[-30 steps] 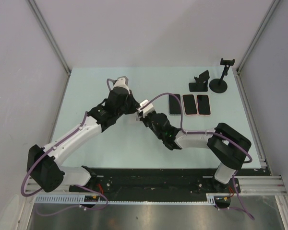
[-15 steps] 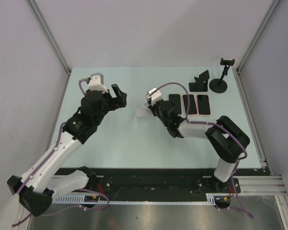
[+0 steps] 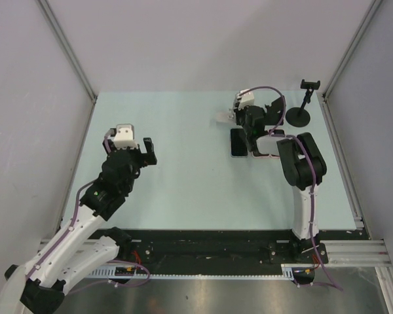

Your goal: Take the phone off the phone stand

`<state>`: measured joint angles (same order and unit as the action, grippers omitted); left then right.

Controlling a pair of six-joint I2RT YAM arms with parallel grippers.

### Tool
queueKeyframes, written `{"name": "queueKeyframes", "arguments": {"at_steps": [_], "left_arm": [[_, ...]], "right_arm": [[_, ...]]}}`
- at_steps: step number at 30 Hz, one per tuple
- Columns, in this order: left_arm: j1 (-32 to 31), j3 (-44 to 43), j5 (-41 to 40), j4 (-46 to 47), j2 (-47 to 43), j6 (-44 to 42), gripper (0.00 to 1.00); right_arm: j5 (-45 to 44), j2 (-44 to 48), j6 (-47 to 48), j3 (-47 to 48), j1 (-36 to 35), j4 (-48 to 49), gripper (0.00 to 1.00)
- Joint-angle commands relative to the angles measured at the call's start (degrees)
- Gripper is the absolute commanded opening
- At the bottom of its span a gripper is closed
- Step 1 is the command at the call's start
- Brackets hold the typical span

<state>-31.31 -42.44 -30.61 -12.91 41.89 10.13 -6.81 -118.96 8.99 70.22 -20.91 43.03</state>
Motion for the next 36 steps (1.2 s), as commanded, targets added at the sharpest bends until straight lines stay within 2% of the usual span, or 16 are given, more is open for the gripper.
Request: {"name": "queueKeyframes", "arguments": {"at_steps": [1, 9, 15, 24, 36], "left_arm": [[0.37, 0.07, -0.33, 5.17, 0.38, -3.45, 0.99], [0.28, 0.69, -0.24, 5.88, -0.23, -4.42, 0.99], [0.28, 0.86, -0.06, 6.14, -0.4, -4.42, 0.99], [0.28, 1.13, -0.15, 6.4, -1.19, -4.59, 0.99], [0.37, 1.65, 0.11, 6.58, -3.22, -4.59, 0.99]], "right_arm": [[1.89, -5.13, -1.0, 9.05, 2.7, 1.19, 0.0], [1.71, -12.26, 2.69, 19.34, 4.21, -12.77, 0.0], [-0.66, -13.93, 5.77, 21.01, 4.03, -14.11, 0.01], [-1.19, -13.32, 7.88, 21.19, 4.29, -18.94, 0.21], [3.55, -9.81, 6.39, 17.76, 6.84, -23.78, 0.44]]}}
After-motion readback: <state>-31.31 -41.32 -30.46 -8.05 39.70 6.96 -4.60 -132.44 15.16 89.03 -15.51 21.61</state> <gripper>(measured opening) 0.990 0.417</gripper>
